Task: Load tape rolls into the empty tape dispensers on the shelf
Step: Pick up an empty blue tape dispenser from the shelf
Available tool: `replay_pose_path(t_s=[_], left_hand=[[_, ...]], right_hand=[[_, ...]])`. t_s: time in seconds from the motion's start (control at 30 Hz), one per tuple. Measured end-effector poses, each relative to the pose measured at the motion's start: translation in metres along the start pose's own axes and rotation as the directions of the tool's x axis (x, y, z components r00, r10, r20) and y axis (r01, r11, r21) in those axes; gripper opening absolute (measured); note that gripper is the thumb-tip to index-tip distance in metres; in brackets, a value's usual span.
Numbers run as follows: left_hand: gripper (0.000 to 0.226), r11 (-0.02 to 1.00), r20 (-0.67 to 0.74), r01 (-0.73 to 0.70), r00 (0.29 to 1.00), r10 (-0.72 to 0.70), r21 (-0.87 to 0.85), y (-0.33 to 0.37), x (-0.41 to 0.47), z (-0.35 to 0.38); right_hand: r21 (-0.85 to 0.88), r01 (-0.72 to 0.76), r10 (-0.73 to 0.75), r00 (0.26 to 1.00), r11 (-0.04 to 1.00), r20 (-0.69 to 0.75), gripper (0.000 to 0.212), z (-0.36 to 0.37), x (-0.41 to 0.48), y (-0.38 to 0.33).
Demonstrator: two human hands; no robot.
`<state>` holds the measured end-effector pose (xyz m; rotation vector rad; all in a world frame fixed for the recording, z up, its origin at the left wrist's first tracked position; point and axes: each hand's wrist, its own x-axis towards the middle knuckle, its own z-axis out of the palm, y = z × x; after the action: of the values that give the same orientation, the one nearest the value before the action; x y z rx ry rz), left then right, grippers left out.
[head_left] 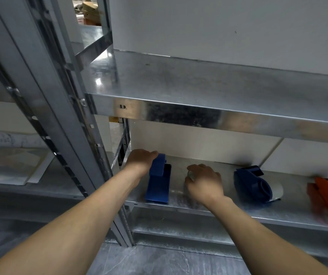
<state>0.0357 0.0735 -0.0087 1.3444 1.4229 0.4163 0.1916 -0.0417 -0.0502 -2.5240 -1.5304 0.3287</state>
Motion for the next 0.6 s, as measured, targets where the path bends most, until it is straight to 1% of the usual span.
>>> replay_pose_path(t_s=[0.1, 0.23, 0.33, 0.37, 0.5, 0.6], left_hand=[[0.027, 0.998, -0.002, -0.041, 0.999, 0.041, 0.045, 0.001, -0.003, -0.002], [0.034, 0.984, -0.042, -0.117, 0.991, 0.123, 0.135, 0.001, -0.006, -0.004], [0.054, 0.976, -0.071, -0.159, 0.983, 0.171, 0.149, -0.003, -0.003, -0.003], [0.056, 0.973, -0.078, -0.172, 0.980, 0.185, 0.155, -0.003, -0.004, -0.003], [0.052, 0.961, -0.116, -0.232, 0.961, 0.250, 0.152, -0.003, -0.013, 0.001], [0.049, 0.940, -0.143, -0.272, 0.942, 0.304, 0.206, 0.002, -0.026, 0.003]], right_hand=[[0.040, -0.029, 0.029, 1.000, 0.999, -0.010, 0.041, -0.004, -0.005, -0.002], [0.078, -0.062, 0.065, 0.997, 0.995, -0.033, 0.041, -0.007, -0.010, -0.006], [0.113, -0.079, 0.086, 0.994, 0.990, -0.063, 0.031, -0.006, -0.014, -0.008], [0.121, -0.088, 0.097, 0.993, 0.989, -0.073, 0.029, -0.006, -0.015, -0.009], [0.151, -0.097, 0.115, 0.987, 0.984, -0.116, 0.029, -0.008, -0.022, -0.011], [0.175, -0.085, 0.112, 0.981, 0.981, -0.156, 0.030, -0.014, -0.031, -0.010]])
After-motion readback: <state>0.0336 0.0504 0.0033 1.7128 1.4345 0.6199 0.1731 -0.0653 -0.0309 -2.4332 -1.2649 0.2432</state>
